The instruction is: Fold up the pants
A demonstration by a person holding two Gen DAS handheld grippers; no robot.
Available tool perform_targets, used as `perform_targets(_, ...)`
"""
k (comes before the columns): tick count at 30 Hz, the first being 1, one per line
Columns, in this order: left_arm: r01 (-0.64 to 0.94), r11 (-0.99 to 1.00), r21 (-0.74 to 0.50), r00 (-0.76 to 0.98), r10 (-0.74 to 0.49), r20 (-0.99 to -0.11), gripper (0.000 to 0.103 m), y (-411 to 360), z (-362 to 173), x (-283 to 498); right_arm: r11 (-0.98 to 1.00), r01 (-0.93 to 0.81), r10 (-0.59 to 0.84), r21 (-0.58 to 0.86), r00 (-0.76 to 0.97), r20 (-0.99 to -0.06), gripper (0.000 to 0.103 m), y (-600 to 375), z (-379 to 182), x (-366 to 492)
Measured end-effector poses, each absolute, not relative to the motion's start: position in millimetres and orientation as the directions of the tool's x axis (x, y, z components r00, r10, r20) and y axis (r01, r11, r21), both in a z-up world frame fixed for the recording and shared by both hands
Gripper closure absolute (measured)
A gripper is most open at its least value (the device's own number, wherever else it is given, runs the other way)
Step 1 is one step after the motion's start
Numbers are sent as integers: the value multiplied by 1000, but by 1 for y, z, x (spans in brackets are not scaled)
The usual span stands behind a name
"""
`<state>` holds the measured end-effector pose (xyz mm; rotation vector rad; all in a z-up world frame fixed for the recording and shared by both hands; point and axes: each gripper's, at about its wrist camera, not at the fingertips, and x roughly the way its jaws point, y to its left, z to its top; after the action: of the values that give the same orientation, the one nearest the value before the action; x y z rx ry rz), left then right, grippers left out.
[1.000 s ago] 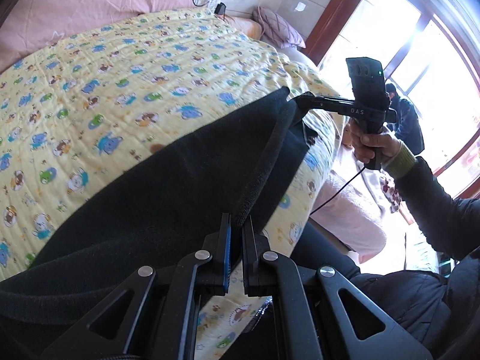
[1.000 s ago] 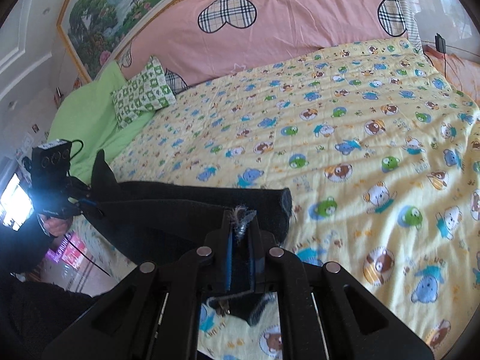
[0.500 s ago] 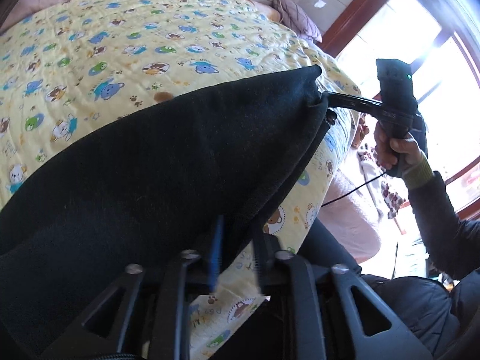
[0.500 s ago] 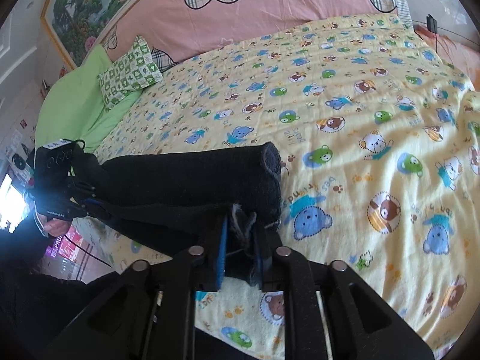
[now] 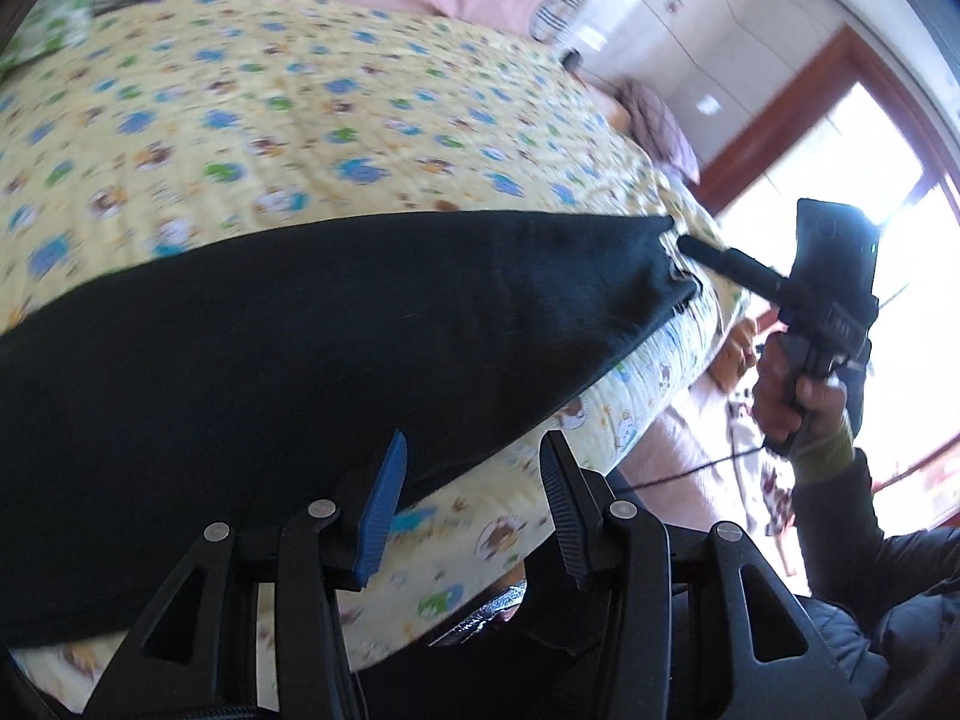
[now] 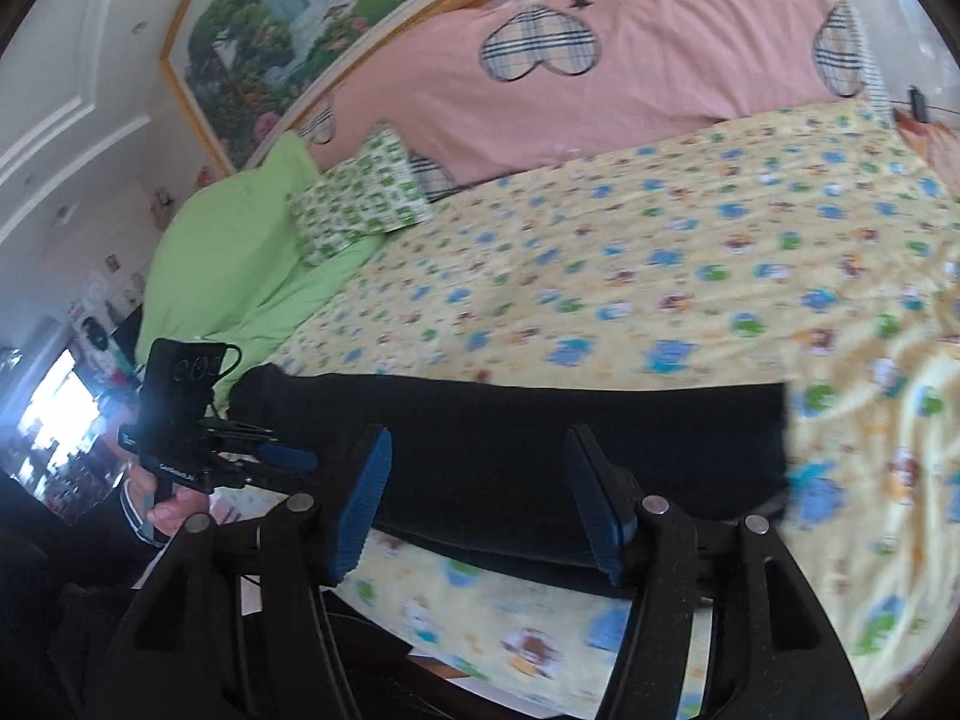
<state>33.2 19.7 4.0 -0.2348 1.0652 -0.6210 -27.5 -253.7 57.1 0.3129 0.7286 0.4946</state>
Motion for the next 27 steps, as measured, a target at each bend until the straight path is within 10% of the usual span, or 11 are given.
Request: perform_targets(27, -225, 806, -548, 590, -335, -735, 56, 232, -7, -48, 667, -594, 706, 449, 314, -634, 42, -50, 8, 15)
